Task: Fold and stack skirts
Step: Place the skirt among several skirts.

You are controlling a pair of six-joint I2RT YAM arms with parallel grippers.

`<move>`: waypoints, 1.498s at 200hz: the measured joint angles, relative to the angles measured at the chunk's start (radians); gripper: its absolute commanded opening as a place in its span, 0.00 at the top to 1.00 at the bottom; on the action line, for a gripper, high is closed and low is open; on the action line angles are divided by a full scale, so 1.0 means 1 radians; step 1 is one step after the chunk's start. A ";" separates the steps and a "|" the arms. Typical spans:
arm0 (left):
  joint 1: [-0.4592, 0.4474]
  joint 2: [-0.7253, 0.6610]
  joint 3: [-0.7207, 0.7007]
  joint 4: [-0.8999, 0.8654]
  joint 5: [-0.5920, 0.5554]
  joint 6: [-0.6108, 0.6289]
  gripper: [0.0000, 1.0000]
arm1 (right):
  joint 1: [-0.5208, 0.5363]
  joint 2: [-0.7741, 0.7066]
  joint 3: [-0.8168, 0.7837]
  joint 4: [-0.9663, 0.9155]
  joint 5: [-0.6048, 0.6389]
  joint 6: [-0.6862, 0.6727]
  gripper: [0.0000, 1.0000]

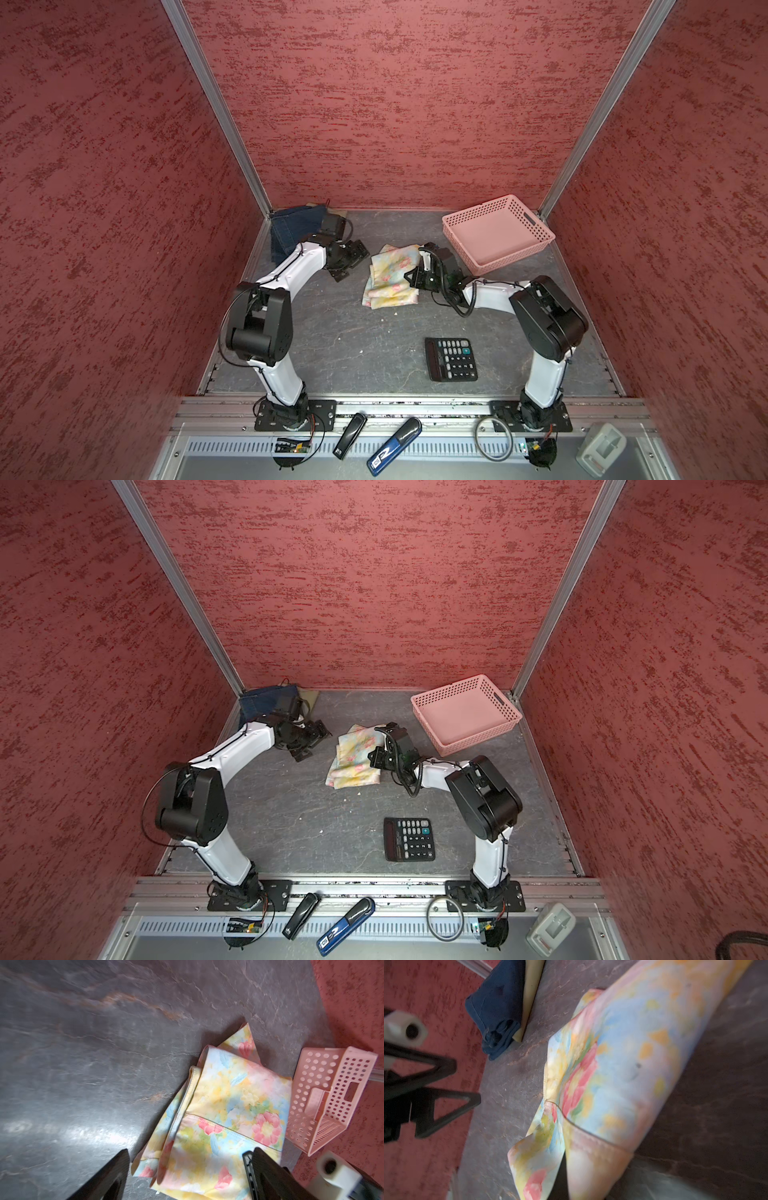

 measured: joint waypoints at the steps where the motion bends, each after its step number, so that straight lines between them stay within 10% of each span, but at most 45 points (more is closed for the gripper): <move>1: 0.002 -0.007 -0.005 0.000 0.000 0.000 0.07 | 0.002 0.003 0.002 0.003 0.000 0.011 1.00; 142: 0.000 -0.593 -0.629 0.271 0.104 -0.411 0.00 | 0.076 0.131 0.080 0.245 0.069 0.721 1.00; 299: -0.200 -0.227 -0.959 1.421 -0.095 -0.845 0.00 | 0.079 0.112 0.024 0.362 0.089 0.837 1.00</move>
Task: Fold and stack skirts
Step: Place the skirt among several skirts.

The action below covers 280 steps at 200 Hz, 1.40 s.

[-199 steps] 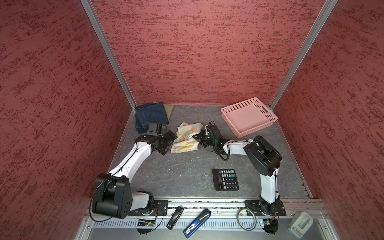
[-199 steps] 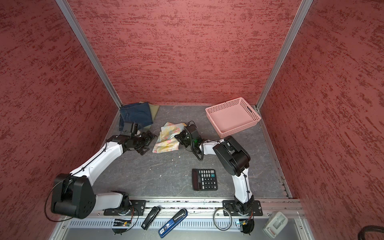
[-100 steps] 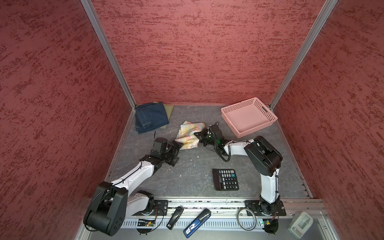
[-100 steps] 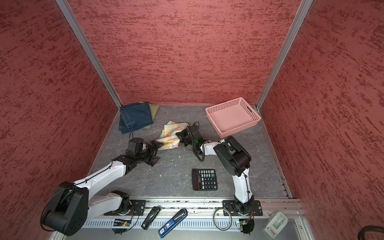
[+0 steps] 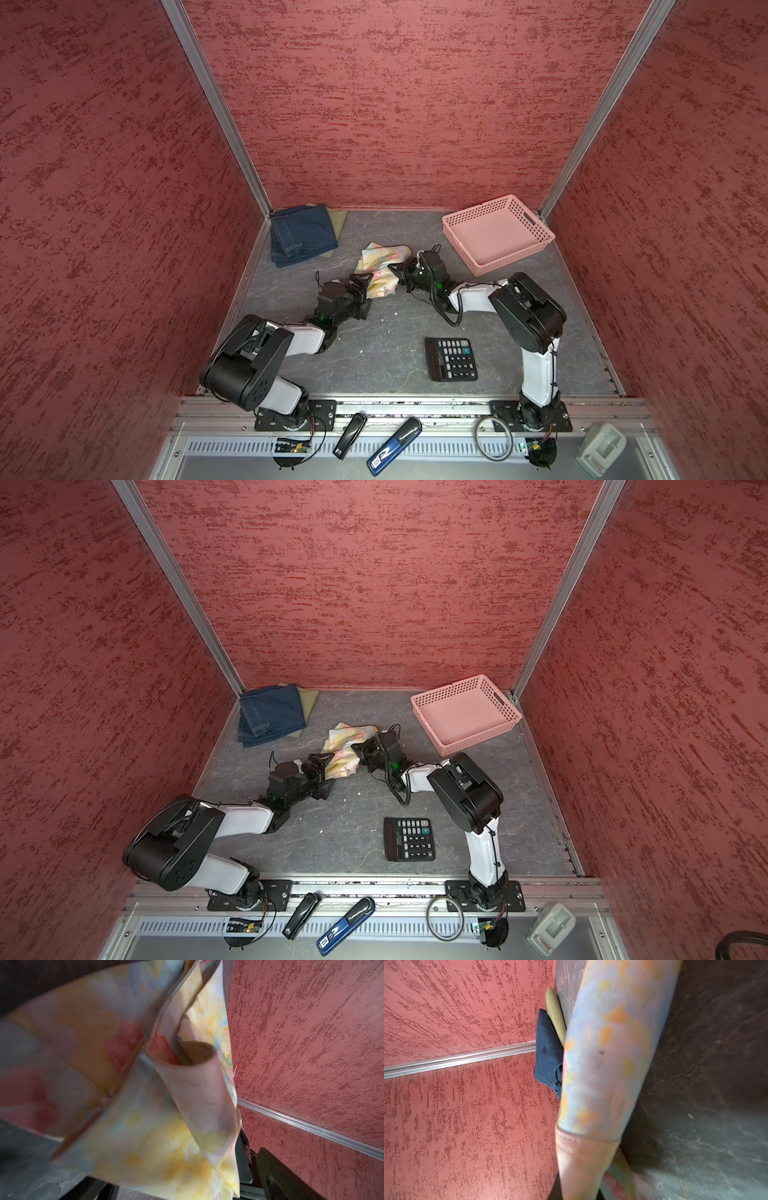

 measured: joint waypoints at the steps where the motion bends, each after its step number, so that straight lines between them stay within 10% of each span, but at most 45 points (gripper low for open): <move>1: -0.001 0.001 0.000 0.002 -0.002 -0.003 0.01 | 0.000 0.000 0.000 0.001 0.000 0.000 1.00; 144: -0.039 0.072 -0.016 0.046 -0.068 -0.141 0.00 | 0.000 0.000 0.000 0.034 0.000 0.011 1.00; 223: -0.079 0.345 -0.046 0.525 -0.228 -0.204 0.00 | 0.000 0.000 -0.015 0.063 0.000 0.015 1.00; 280: -0.067 0.283 -0.056 0.537 -0.286 -0.193 0.00 | 0.000 0.000 -0.016 0.077 0.000 0.015 1.00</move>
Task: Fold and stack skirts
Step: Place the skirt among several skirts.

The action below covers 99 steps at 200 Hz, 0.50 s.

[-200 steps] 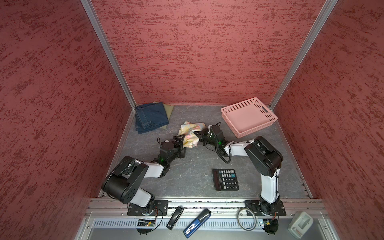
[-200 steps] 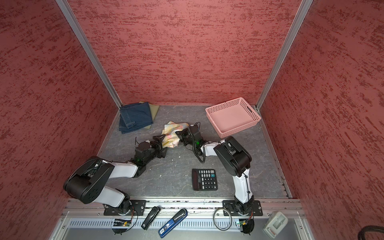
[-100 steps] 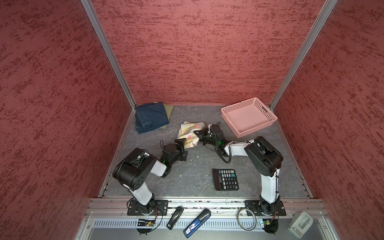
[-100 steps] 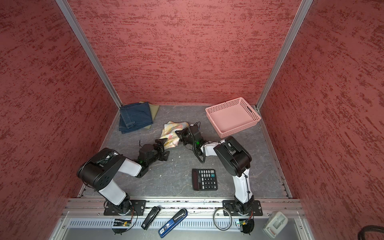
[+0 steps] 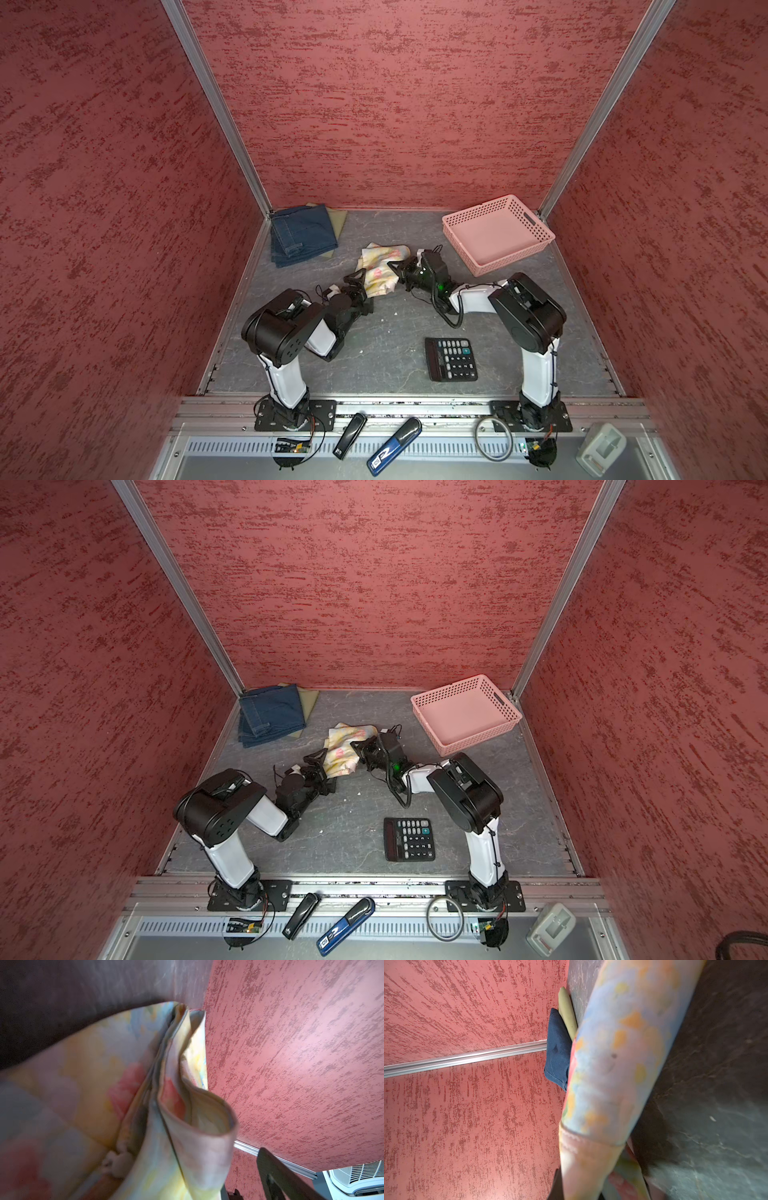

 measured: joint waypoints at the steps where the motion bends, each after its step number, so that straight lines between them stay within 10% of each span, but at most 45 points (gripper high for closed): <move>1: 0.000 -0.002 0.000 -0.001 0.000 0.000 0.00 | 0.000 0.000 0.000 0.000 0.000 0.000 1.00; 29: 0.022 -0.020 0.013 -0.024 0.005 0.013 0.17 | 0.000 0.000 0.000 0.005 0.000 0.000 1.00; 88: 0.055 0.036 0.039 -0.012 0.043 0.026 1.00 | 0.000 0.000 0.000 0.009 0.004 0.000 1.00; 99: 0.073 0.045 0.054 -0.007 0.065 0.037 1.00 | 0.001 0.000 0.000 0.008 0.007 -0.005 1.00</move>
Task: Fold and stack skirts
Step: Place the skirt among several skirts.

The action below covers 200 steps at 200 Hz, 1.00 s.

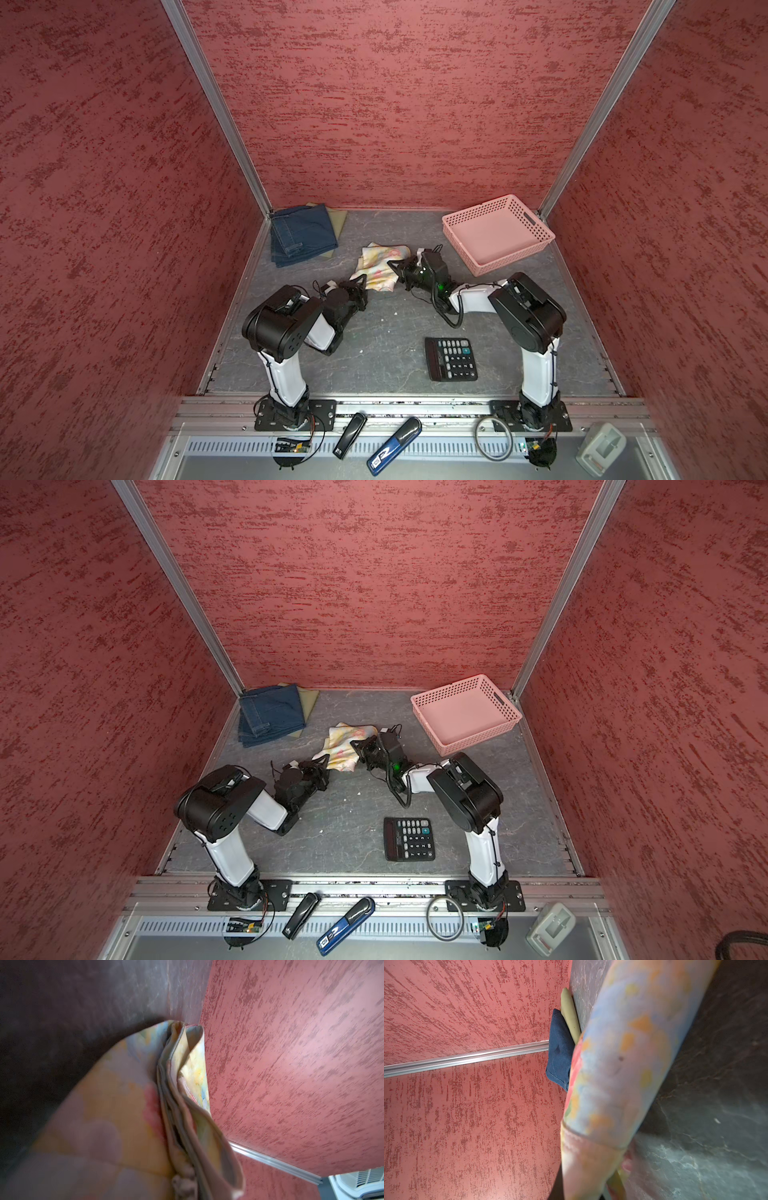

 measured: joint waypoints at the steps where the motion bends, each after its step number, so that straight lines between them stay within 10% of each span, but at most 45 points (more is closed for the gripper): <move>1: 0.001 0.000 0.001 0.000 0.001 0.003 1.00 | 0.000 0.000 0.000 0.000 0.000 0.000 1.00; 18: 0.040 -0.001 0.038 -0.005 0.057 0.034 1.00 | 0.000 0.000 -0.001 0.000 0.006 -0.011 0.99; 52: 0.161 -0.072 0.244 -0.264 0.253 0.164 1.00 | 0.000 -0.008 -0.018 0.004 -0.013 -0.071 0.44; 80: 0.282 -0.126 0.550 -0.606 0.428 0.354 1.00 | -0.004 -0.060 -0.050 0.010 -0.043 -0.160 0.18; 147: 0.426 0.146 1.170 -0.909 0.841 0.537 1.00 | -0.027 -0.232 -0.083 -0.038 -0.080 -0.417 0.11; 200: 0.544 0.328 1.406 -0.978 0.946 0.557 1.00 | -0.038 -0.271 -0.081 -0.114 -0.091 -0.560 0.10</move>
